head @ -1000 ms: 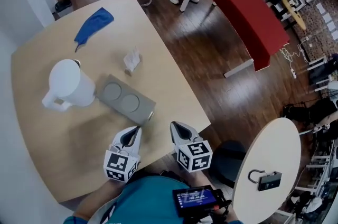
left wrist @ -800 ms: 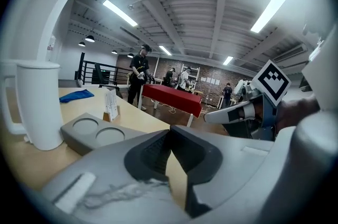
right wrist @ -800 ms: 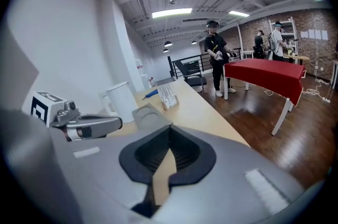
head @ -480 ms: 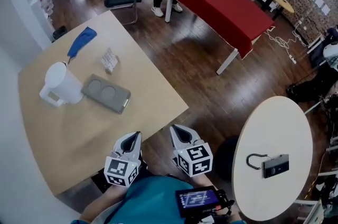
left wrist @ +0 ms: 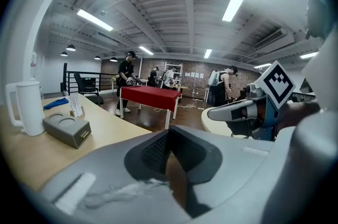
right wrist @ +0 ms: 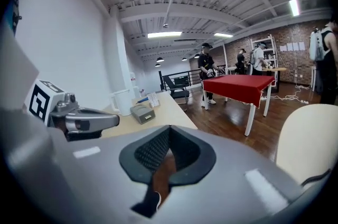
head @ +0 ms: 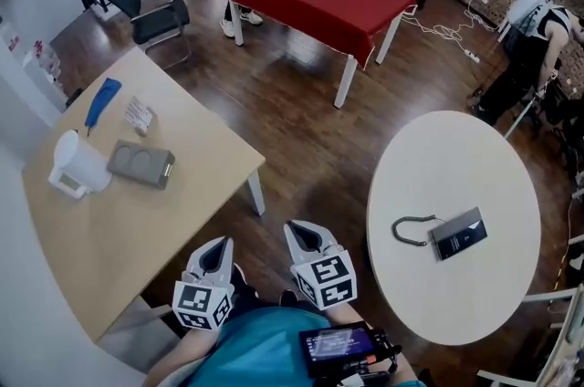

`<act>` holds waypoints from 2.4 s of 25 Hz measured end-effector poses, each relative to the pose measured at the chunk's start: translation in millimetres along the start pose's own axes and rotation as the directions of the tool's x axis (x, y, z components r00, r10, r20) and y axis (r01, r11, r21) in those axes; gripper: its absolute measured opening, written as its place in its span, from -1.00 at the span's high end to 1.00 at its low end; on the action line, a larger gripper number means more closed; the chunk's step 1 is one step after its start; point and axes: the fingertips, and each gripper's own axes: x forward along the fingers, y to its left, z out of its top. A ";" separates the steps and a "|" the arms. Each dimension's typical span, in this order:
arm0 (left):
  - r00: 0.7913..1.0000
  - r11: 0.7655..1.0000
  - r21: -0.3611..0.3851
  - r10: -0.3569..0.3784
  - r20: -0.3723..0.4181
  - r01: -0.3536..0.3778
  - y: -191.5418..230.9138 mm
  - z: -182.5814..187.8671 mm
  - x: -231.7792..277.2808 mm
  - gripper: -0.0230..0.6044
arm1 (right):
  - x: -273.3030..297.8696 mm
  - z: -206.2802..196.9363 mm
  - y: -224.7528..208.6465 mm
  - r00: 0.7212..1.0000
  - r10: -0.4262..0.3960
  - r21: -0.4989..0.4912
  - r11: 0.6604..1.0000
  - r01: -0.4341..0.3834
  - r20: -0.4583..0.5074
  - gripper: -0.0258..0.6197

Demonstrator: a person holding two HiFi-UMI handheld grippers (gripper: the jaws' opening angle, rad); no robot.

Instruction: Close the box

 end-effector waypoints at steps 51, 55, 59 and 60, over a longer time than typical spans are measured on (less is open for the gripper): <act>0.912 0.900 0.223 -0.400 0.085 0.374 -94.6 22.2 -73.0 0.95 | -153.8 3.5 57.2 0.869 -0.429 0.082 0.903 0.423 0.247 0.95; 0.915 0.902 0.220 -0.396 0.079 0.371 -96.5 18.3 -74.7 0.95 | -155.7 -1.4 57.1 0.873 -0.424 0.076 0.905 0.418 0.241 0.95; 0.914 0.901 0.216 -0.399 0.073 0.376 -98.7 16.2 -75.1 0.95 | -157.0 -2.8 57.0 0.875 -0.422 0.071 0.906 0.418 0.236 0.95; 0.914 0.901 0.217 -0.399 0.072 0.376 -98.9 16.0 -75.4 0.95 | -157.5 -2.7 57.2 0.875 -0.422 0.070 0.906 0.418 0.237 0.95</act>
